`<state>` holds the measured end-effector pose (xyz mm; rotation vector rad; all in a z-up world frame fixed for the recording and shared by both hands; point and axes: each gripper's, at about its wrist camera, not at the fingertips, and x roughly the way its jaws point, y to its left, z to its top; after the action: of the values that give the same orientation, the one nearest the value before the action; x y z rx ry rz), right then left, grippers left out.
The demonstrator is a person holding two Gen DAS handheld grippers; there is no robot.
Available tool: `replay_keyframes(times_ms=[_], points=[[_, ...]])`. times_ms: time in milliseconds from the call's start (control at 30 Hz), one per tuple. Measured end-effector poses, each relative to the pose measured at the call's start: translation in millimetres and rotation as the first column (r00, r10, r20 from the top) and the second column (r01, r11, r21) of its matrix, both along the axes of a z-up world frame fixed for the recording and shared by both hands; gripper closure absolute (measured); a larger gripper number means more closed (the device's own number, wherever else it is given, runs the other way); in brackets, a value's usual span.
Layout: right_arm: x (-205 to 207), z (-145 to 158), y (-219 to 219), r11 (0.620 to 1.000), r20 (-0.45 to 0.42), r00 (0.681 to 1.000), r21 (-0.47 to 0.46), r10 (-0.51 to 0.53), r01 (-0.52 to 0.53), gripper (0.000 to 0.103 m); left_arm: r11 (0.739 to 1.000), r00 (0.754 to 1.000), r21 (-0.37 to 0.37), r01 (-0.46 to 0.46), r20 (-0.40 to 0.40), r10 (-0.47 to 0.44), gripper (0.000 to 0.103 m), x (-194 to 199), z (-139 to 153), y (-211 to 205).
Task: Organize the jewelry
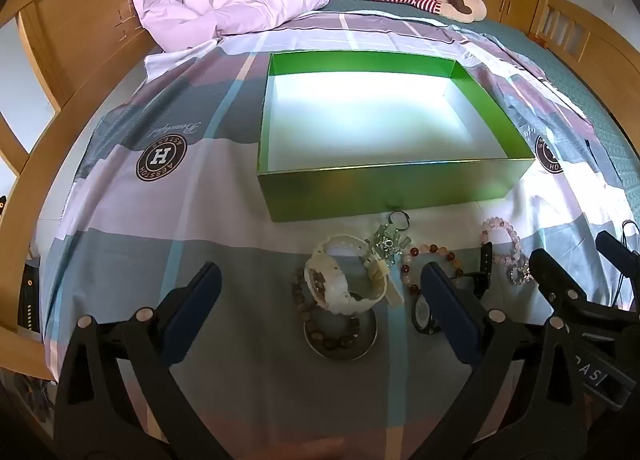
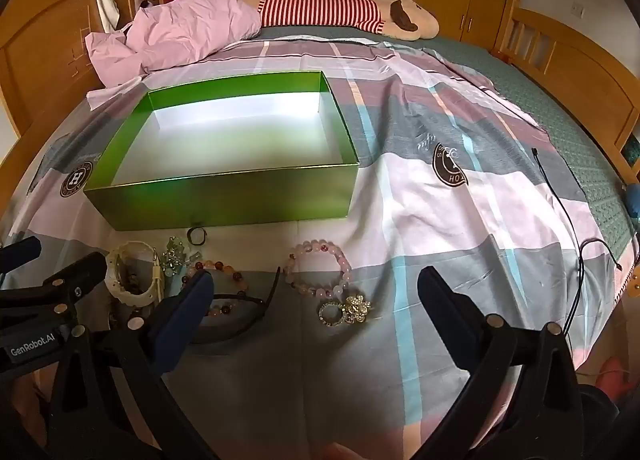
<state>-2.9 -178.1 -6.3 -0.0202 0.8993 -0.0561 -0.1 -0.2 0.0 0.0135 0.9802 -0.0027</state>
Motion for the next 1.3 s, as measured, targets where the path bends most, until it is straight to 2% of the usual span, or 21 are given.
replay_keyframes(times_ms=[1300], points=[[-0.8,2.9,4.3,1.000,0.002,1.000,0.006,0.017,-0.017,0.003,1.000,1.000,0.015,-0.008,-0.006,0.008,0.004,0.4,-0.4,3.4]])
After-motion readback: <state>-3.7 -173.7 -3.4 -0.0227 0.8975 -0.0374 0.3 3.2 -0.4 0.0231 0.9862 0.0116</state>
